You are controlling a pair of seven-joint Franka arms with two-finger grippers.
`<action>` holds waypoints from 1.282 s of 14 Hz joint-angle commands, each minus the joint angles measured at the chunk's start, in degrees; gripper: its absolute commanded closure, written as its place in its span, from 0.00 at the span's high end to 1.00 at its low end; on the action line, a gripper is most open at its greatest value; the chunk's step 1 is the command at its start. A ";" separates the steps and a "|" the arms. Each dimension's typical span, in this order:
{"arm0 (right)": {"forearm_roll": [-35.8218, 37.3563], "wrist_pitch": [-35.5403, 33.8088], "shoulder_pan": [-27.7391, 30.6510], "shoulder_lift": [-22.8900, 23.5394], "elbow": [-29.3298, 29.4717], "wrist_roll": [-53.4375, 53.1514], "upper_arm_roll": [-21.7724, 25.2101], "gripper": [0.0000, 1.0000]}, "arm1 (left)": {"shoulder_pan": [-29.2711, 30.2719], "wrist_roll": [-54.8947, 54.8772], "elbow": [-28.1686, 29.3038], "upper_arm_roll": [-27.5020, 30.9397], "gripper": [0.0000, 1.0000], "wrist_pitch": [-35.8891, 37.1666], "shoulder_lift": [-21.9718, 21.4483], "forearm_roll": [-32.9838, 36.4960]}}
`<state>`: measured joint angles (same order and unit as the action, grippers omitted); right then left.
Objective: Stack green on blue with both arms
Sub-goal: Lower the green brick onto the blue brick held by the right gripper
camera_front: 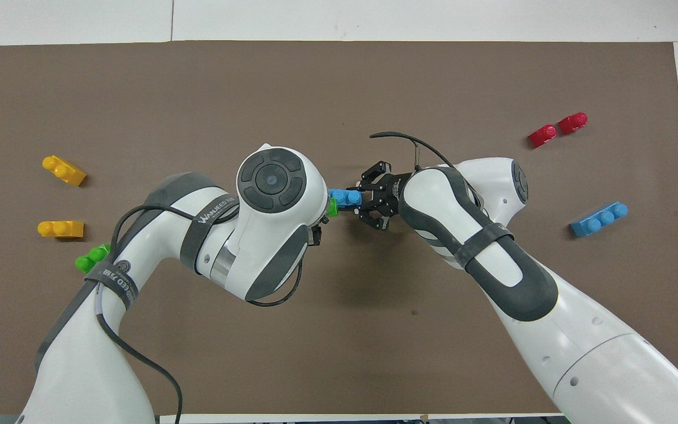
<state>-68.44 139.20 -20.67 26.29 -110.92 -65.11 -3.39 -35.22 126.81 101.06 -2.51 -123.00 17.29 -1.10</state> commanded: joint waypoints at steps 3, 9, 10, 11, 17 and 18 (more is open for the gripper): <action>-1.87 1.86 -0.24 -1.51 -2.46 2.18 -0.21 0.00 | -0.56 1.25 -6.13 0.76 0.00 1.80 5.12 2.59; -1.87 1.86 -0.24 -1.51 -2.46 2.27 -0.21 0.00 | -0.46 1.16 -7.01 0.76 0.00 1.44 6.97 4.52; -1.87 1.86 -0.24 -1.51 -2.46 2.18 -0.21 0.00 | -0.46 1.16 -7.02 0.76 0.00 1.27 7.06 4.52; -1.87 1.86 -0.24 -1.51 -2.46 2.27 -0.21 0.00 | -0.46 1.16 -7.10 0.76 0.00 0.92 7.41 4.70; -1.87 2.21 -0.24 -1.51 -2.46 2.27 -0.21 0.00 | -0.90 1.25 -7.54 0.76 0.00 -0.31 8.11 4.88; -1.87 2.30 -0.24 -1.51 -2.54 2.27 -0.21 0.00 | -0.90 1.25 -7.54 0.76 0.00 -0.49 8.20 4.88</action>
<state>-68.47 139.74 -20.73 26.01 -111.35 -65.07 -3.50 -35.33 126.91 95.15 -2.25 -123.09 24.34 2.62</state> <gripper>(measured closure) 0.652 0.656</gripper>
